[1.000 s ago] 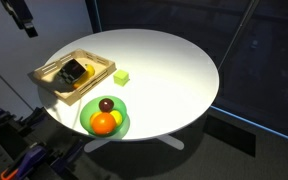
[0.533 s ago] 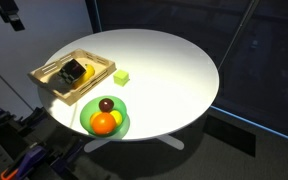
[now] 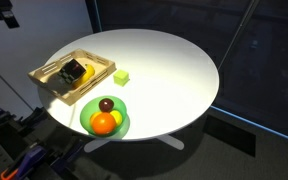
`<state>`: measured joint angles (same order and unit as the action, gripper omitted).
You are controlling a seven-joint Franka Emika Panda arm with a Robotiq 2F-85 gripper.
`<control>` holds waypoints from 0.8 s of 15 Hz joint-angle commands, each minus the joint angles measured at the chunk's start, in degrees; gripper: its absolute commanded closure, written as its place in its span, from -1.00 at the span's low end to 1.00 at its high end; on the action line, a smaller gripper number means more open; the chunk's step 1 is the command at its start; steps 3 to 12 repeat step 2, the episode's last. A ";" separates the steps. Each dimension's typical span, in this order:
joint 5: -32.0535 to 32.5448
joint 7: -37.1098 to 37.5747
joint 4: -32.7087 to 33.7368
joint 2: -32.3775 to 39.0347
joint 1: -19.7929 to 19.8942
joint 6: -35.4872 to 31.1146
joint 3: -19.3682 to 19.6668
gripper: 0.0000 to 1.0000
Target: Put the strawberry and square plush toy in the box
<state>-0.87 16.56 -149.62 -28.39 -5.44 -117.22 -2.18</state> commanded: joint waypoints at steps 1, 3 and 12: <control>-0.77 -0.68 0.07 -0.03 1.57 0.11 -1.47 -1.00; -0.77 -0.68 0.07 -0.03 1.58 0.11 -1.47 -1.00; -0.77 -0.68 0.07 -0.03 1.58 0.11 -1.47 -1.00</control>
